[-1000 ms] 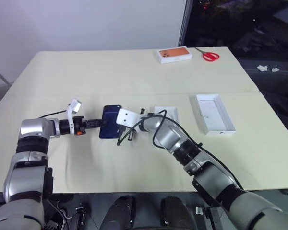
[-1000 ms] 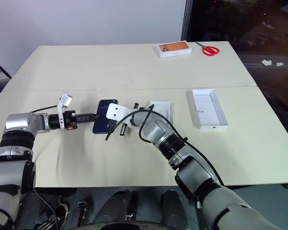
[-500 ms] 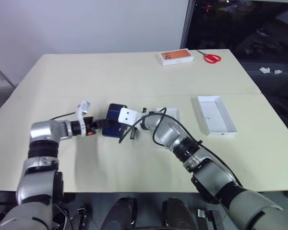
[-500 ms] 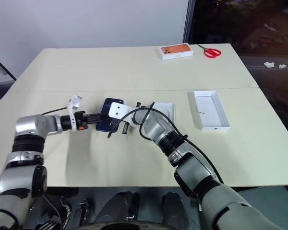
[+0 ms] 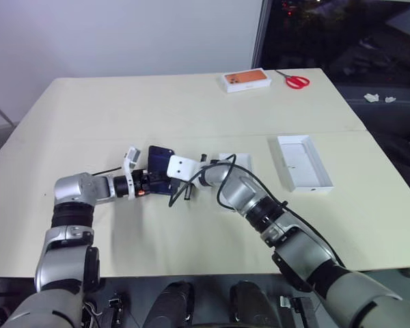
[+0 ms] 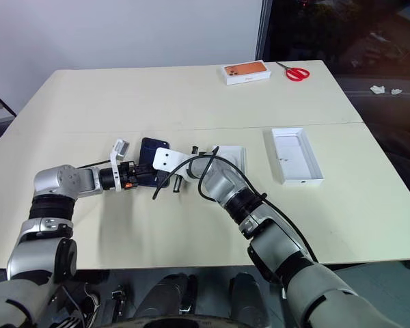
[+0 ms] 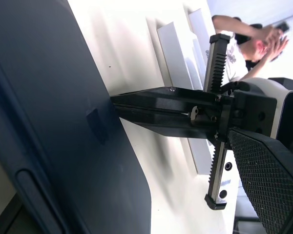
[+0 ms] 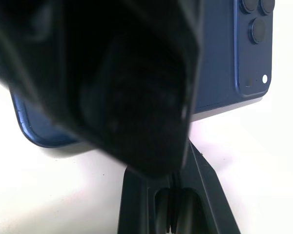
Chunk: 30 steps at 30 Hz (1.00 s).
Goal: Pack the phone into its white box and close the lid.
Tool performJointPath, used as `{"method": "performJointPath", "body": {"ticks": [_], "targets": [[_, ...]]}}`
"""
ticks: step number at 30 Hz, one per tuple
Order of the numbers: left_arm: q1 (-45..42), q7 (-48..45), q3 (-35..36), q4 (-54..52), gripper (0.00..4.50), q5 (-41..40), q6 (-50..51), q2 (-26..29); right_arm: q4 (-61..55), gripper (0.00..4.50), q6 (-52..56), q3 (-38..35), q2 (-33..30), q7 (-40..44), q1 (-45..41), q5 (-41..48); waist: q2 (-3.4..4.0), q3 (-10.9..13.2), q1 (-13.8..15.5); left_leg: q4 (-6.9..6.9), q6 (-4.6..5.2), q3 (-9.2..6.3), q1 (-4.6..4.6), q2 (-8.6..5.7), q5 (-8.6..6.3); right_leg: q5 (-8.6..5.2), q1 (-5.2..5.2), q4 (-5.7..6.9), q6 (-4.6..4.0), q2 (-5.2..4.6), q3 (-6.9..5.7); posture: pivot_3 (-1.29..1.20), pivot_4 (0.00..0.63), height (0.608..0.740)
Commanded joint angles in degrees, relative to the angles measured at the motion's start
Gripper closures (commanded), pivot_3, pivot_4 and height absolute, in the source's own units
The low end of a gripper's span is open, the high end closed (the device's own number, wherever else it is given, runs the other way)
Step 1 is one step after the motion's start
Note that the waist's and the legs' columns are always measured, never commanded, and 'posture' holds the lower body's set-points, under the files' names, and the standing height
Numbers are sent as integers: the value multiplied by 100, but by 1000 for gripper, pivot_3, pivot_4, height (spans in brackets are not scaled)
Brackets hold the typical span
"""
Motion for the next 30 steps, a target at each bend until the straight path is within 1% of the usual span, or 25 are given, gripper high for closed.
{"method": "performJointPath", "body": {"ticks": [1,4,7,8,10,11,12,16,19,23,24,26,27,29,30], "targets": [[262,172,-115,101,91,6,137,49,-108,4500,2,25,3,43,49,-33,-1,0,-11,-1,0,0,0,2,0,0,-1,-1,0,0,1,0,150,740],[291,250,-11,212,878,-69,141,105,-107,4500,-10,29,1,42,49,-40,-2,1,-25,-3,-2,2,0,4,0,0,-3,-1,0,0,2,0,150,740],[365,280,10,157,2414,-157,219,111,-100,4500,-42,51,-17,46,59,-63,-3,1,-55,-4,-3,3,-8,5,1,0,-13,0,0,1,3,0,150,740],[406,285,12,121,2841,-191,250,103,-100,4500,-52,53,-23,44,59,-69,-4,2,-61,-5,-3,2,-9,5,1,0,-13,0,0,1,3,0,150,740],[461,345,39,96,3929,-244,305,82,-116,4500,-58,56,-41,48,71,-76,-5,2,-62,-5,-3,2,-10,5,1,0,-14,-1,0,0,3,0,150,740],[479,362,48,83,4317,-274,326,79,-125,4500,-59,56,-48,52,78,-80,-5,2,-70,-5,-3,1,-9,5,1,0,-11,0,0,-1,2,0,150,740],[489,392,66,80,4455,-304,363,76,-137,4500,-61,58,-56,57,92,-88,-5,2,-76,-4,-5,2,-9,6,2,0,-12,0,0,0,2,0,150,740],[583,414,134,-2,4455,-465,511,76,-178,4500,-74,57,-83,51,122,-119,-5,2,-101,-6,-6,2,-9,7,2,0,-13,0,0,0,2,0,150,740],[712,418,286,-142,4455,-651,599,76,-295,4500,-72,-118,-81,65,155,36,-5,2,-123,-8,-6,2,-9,7,2,0,-14,-1,0,-1,4,0,150,740],[760,503,1063,-209,4455,-1189,644,0,-1119,4500,495,-989,79,482,322,1098,-13,8,-133,-11,-6,2,-17,9,2,0,-24,-3,0,-2,7,0,150,740],[751,576,1257,-170,4485,-1295,686,-13,-1368,4242,843,-1313,112,599,330,1482,-19,13,-132,-11,-6,3,-22,9,2,0,-30,-3,0,-2,9,0,150,740],[755,728,1514,-140,4500,-1433,745,-46,-1800,3572,1250,-1575,37,871,378,1929,-33,25,-130,-9,-8,3,-36,13,4,1,-43,0,0,-1,9,0,150,740],[807,804,1597,-244,4500,-1495,745,-83,-2117,3137,1416,-1612,-131,1060,455,2078,-33,25,-129,-5,-10,2,-50,16,5,1,-57,2,0,1,6,0,150,740],[893,921,1686,-431,4500,-1608,769,-138,-2558,2080,1644,-1607,-394,1298,577,2263,-34,25,-128,-7,-10,3,-53,16,5,1,-61,1,0,-1,7,0,150,740],[986,964,1723,-633,4500,-1708,868,-159,-2891,1573,1664,-1585,-746,1607,717,2368,-34,26,-127,-7,-10,2,-55,16,5,1,-61,-1,0,-1,6,0,150,740]]}}
